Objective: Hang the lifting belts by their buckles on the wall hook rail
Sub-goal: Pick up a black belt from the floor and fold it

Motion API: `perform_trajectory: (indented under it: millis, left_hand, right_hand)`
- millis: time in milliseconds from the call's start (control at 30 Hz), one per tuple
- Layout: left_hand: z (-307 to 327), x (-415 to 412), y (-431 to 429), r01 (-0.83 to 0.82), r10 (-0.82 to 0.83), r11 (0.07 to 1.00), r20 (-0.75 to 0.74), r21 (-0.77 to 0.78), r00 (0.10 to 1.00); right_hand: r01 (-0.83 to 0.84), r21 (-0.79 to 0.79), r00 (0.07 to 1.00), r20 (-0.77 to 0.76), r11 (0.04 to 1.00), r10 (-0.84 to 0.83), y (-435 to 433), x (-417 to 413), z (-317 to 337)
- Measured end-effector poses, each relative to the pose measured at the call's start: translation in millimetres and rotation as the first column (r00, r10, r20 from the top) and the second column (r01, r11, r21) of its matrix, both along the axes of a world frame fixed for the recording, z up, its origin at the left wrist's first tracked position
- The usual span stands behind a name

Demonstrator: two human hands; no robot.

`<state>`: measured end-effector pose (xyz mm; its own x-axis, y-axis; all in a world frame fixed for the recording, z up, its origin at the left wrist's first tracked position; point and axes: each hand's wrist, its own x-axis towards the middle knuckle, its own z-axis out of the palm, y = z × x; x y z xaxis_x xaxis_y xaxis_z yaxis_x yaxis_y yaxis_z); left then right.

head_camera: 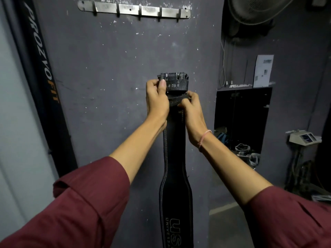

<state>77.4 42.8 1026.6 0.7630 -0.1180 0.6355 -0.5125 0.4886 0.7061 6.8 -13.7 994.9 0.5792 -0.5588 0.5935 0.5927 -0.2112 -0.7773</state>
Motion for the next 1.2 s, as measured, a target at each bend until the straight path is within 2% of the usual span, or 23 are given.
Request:
perform_trajectory:
  millis: [133, 200, 333, 400, 467, 533, 600, 667, 833, 967, 1067, 1200]
  left_hand:
    - [-6, 8, -4, -0.016, 0.017, 1.0, 0.081, -0.013, 0.997]
    - [-10, 14, -10, -0.004, 0.006, 1.0, 0.113, -0.011, 0.994]
    - [-14, 29, -23, 0.013, -0.015, 1.0, 0.148, 0.016, 0.989]
    - [-10, 38, -30, 0.063, -0.065, 0.998, 0.115, 0.018, 0.991]
    - [0, 43, -39, 0.154, -0.154, 0.988, 0.004, 0.0, 0.988]
    - [14, 47, -55, 0.174, -0.175, 0.985, -0.112, -0.017, 0.978]
    - [27, 56, -74, 0.042, -0.038, 0.998, -0.113, 0.036, 0.993]
    - [37, 67, -91, -0.079, 0.08, 0.995, -0.009, 0.067, 0.997]
    - [58, 95, -129, -0.18, 0.167, 0.983, 0.211, 0.041, 0.963]
    - [88, 103, -151, -0.368, 0.349, 0.93, 0.346, -0.012, 0.871]
    - [120, 112, -169, -0.478, 0.461, 0.876, 0.379, -0.054, 0.802]
    - [162, 137, -189, -0.593, 0.575, 0.799, 0.421, -0.104, 0.701]
  right_hand:
    - [-0.071, 0.047, 0.996, -0.048, 0.996, 0.074, -12, 15, 26]
    - [-0.005, 0.095, 0.997, -0.075, 0.995, 0.012, -20, 29, 33]
    - [0.168, 0.092, 0.979, -0.129, 0.981, -0.156, -39, 57, 41]
    - [0.23, 0.054, 0.972, -0.061, 0.972, -0.227, -49, 67, 42]
    - [0.276, 0.004, 0.961, 0.03, 0.961, -0.276, -61, 77, 42]
    - [0.291, -0.015, 0.952, 0.103, 0.957, -0.288, -74, 89, 44]
    - [0.281, -0.01, 0.945, 0.174, 0.96, -0.275, -87, 101, 51]
    - [0.279, -0.023, 0.939, 0.216, 0.96, -0.267, -103, 111, 64]
    - [0.24, -0.112, 0.948, 0.239, 0.964, -0.208, -147, 132, 94]
    - [0.362, -0.197, 0.911, 0.282, 0.911, -0.3, -168, 143, 129]
    - [0.494, -0.134, 0.858, 0.237, 0.859, -0.456, -181, 157, 166]
    - [0.47, -0.138, 0.851, 0.333, 0.872, -0.406, -202, 181, 211]
